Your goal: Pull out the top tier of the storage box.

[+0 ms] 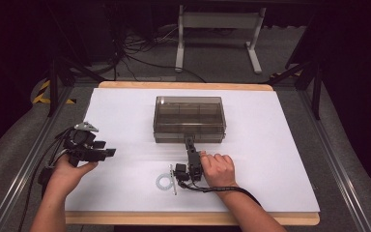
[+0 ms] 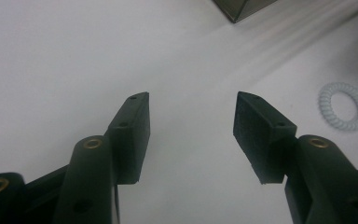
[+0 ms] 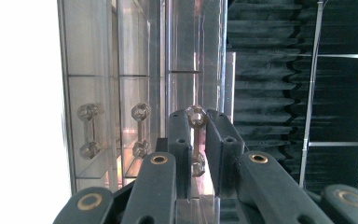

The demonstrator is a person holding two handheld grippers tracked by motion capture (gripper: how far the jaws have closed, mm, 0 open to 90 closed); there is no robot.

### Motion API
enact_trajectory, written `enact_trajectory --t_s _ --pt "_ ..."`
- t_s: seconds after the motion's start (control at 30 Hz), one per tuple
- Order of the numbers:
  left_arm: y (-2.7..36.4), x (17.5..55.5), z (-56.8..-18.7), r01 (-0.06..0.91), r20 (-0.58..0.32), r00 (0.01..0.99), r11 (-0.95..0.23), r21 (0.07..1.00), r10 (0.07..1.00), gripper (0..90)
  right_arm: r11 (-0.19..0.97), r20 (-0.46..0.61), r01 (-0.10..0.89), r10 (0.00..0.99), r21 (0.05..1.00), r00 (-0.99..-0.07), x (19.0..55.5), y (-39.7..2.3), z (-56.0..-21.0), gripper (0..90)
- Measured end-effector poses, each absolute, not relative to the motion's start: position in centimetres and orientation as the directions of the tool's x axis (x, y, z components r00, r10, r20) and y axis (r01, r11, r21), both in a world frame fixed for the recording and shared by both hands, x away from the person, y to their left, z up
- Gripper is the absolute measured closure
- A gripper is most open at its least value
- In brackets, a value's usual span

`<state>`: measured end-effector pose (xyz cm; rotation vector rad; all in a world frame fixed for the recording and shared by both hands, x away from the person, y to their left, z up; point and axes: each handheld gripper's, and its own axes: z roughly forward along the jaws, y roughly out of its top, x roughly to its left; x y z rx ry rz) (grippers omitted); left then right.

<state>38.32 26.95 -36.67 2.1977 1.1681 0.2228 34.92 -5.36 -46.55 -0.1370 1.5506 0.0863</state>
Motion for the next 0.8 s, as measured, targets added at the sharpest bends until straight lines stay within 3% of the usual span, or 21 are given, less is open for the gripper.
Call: enact_trajectory --t_s 0.17,0.27,0.8 --pt "27.0 38.3 -36.7 0.687 -0.139 0.592 -0.407 0.602 0.794 46.6 0.989 -0.999 -0.148 -0.023 -0.027 0.026 34.9 -5.4 -46.7 77.2" --pt "27.0 38.3 -36.6 0.687 -0.141 0.593 -0.407 0.602 0.793 46.6 0.987 -0.999 -0.156 -0.022 -0.025 0.023 34.9 -5.5 -46.8 65.5" --pt "27.0 38.3 -36.6 0.686 -0.136 0.592 -0.408 0.602 0.795 46.8 0.976 -0.996 -0.201 -0.067 -0.078 0.064 34.1 -7.8 -47.1 62.2"
